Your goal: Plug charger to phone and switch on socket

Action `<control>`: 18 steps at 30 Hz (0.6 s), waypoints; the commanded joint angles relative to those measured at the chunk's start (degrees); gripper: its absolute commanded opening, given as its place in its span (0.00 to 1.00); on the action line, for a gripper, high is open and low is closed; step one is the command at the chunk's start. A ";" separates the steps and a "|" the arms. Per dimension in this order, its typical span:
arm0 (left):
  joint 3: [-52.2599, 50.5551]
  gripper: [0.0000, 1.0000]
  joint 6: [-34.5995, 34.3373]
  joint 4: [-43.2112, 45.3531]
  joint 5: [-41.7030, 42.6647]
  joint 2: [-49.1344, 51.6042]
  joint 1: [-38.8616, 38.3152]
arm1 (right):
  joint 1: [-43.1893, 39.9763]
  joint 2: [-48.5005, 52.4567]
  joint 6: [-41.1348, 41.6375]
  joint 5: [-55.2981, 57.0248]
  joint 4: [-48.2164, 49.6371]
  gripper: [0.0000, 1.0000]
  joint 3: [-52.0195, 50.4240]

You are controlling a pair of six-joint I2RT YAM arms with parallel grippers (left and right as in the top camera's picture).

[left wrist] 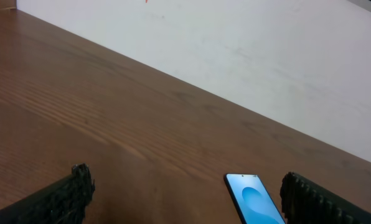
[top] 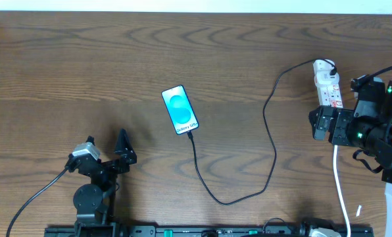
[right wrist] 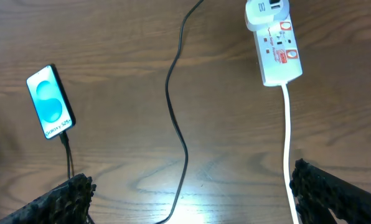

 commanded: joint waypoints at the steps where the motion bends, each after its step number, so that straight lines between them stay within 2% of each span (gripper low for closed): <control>1: -0.83 0.98 1.38 -2.69 -0.63 -0.31 0.31 | 0.24 -0.28 -0.70 1.46 0.17 0.99 0.15; 6: -0.83 0.98 1.38 -2.69 -0.63 -0.31 0.31 | 0.28 -2.56 -4.50 1.84 6.03 0.99 -3.74; 8: -0.83 0.98 1.38 -2.69 -0.63 -0.31 0.31 | 0.28 -5.09 -4.55 1.81 10.84 0.99 -8.50; 12: -0.83 0.98 1.38 -2.69 -0.63 -0.31 0.31 | 0.28 -12.72 -3.34 0.59 24.09 0.99 -23.30; 18: -0.83 0.98 1.38 -2.69 -0.63 -0.31 0.31 | 0.28 -26.23 7.43 0.48 47.89 0.99 -47.91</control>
